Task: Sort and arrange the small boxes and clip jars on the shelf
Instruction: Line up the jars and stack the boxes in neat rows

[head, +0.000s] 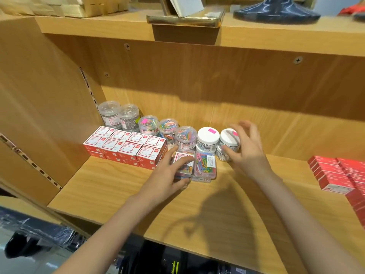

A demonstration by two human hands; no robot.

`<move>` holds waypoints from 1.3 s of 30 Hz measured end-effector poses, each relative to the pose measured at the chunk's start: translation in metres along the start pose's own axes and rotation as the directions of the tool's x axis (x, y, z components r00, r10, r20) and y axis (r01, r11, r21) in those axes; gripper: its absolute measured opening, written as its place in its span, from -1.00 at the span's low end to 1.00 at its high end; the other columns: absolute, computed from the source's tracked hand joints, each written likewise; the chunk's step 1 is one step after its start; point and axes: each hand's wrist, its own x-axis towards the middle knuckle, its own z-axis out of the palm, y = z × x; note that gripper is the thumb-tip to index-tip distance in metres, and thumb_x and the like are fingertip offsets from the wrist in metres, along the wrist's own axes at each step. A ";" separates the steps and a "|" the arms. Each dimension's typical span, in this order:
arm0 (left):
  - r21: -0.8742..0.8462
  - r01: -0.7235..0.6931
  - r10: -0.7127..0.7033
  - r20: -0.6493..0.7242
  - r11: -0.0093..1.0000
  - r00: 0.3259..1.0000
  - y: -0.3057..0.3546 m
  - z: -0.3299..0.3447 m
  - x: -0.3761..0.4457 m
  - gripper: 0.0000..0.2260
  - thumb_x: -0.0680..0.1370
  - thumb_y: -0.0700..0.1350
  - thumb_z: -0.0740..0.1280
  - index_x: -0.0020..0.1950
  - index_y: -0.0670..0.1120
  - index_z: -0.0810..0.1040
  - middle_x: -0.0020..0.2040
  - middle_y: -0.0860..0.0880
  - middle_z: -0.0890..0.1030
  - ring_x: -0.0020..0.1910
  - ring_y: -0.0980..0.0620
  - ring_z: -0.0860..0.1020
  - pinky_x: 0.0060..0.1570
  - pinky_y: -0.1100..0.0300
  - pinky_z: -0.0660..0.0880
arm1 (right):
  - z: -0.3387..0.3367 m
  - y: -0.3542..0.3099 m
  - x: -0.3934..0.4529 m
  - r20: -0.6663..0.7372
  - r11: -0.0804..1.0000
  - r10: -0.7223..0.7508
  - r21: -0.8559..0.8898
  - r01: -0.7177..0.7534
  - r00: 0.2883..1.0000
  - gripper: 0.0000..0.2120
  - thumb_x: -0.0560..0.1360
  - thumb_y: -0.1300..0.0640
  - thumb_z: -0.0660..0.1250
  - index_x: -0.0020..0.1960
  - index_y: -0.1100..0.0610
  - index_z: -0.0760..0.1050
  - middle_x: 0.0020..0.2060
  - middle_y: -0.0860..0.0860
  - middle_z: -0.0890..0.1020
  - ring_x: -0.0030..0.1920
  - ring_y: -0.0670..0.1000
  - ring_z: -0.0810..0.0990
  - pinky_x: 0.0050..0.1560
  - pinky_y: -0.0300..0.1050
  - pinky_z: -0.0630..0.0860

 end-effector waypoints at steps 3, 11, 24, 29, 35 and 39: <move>0.026 -0.012 0.012 0.003 1.000 1.000 -0.001 0.000 0.001 -0.53 0.45 -0.12 0.41 0.32 0.13 0.39 0.48 -0.04 0.10 0.39 -0.05 0.28 0.33 0.10 0.28 | -0.002 -0.018 0.022 0.175 0.979 -0.107 -0.152 0.134 0.979 -0.53 0.39 -0.06 0.40 0.25 0.05 0.45 0.32 0.06 0.34 0.36 0.11 0.17 0.29 0.02 0.14; 0.056 -0.068 0.069 -0.027 0.996 0.997 -0.009 -0.004 -0.001 -0.49 0.44 -0.22 0.40 0.33 0.12 0.40 0.47 -0.05 0.14 0.31 -0.05 0.36 0.23 0.26 0.26 | 0.028 -0.045 0.044 0.264 0.900 -0.029 -0.413 0.140 0.964 -0.53 0.34 -0.12 0.41 0.20 -0.04 0.42 0.12 0.02 0.33 0.17 0.09 0.22 0.09 0.02 0.15; 0.036 -0.110 0.111 -0.043 0.993 0.993 -0.014 -0.005 0.000 -0.48 0.43 -0.20 0.43 0.31 0.16 0.40 0.44 -0.09 0.20 0.24 -0.04 0.44 0.18 0.27 0.29 | 0.038 -0.051 0.044 0.245 0.826 0.080 -0.559 0.074 0.966 -0.79 0.40 0.14 0.36 0.02 -0.04 0.53 0.16 0.03 0.28 0.19 0.14 0.22 0.14 0.05 0.19; 0.037 -0.134 0.137 -0.064 0.990 0.989 -0.012 0.000 0.001 -0.45 0.41 -0.19 0.45 0.28 0.20 0.35 0.43 -0.12 0.23 0.17 -0.05 0.49 0.15 0.16 0.39 | 0.017 -0.036 0.038 0.312 0.818 0.124 -0.569 0.081 0.942 -0.76 0.41 0.13 0.35 0.06 -0.06 0.52 0.17 0.01 0.29 0.20 0.13 0.21 0.12 0.01 0.18; 0.033 -0.173 0.174 -0.059 0.984 0.983 -0.009 0.006 0.005 -0.42 0.42 -0.19 0.44 0.28 0.23 0.28 0.43 -0.13 0.23 0.16 -0.06 0.50 0.16 0.14 0.40 | -0.001 -0.019 0.027 0.307 0.786 0.163 -0.615 0.065 0.938 -0.76 0.39 0.15 0.37 0.03 -0.05 0.49 0.19 0.00 0.30 0.21 0.12 0.21 0.13 0.00 0.18; 0.023 -0.175 0.176 -0.063 0.984 0.982 -0.005 0.012 0.007 -0.43 0.42 -0.20 0.43 0.29 0.22 0.28 0.43 -0.12 0.23 0.09 -0.09 0.54 0.17 0.09 0.45 | -0.008 -0.006 0.022 0.343 0.804 0.108 -0.582 0.120 0.933 -0.70 0.40 0.17 0.33 0.11 -0.04 0.45 0.23 0.01 0.30 0.22 0.11 0.20 0.20 0.00 0.16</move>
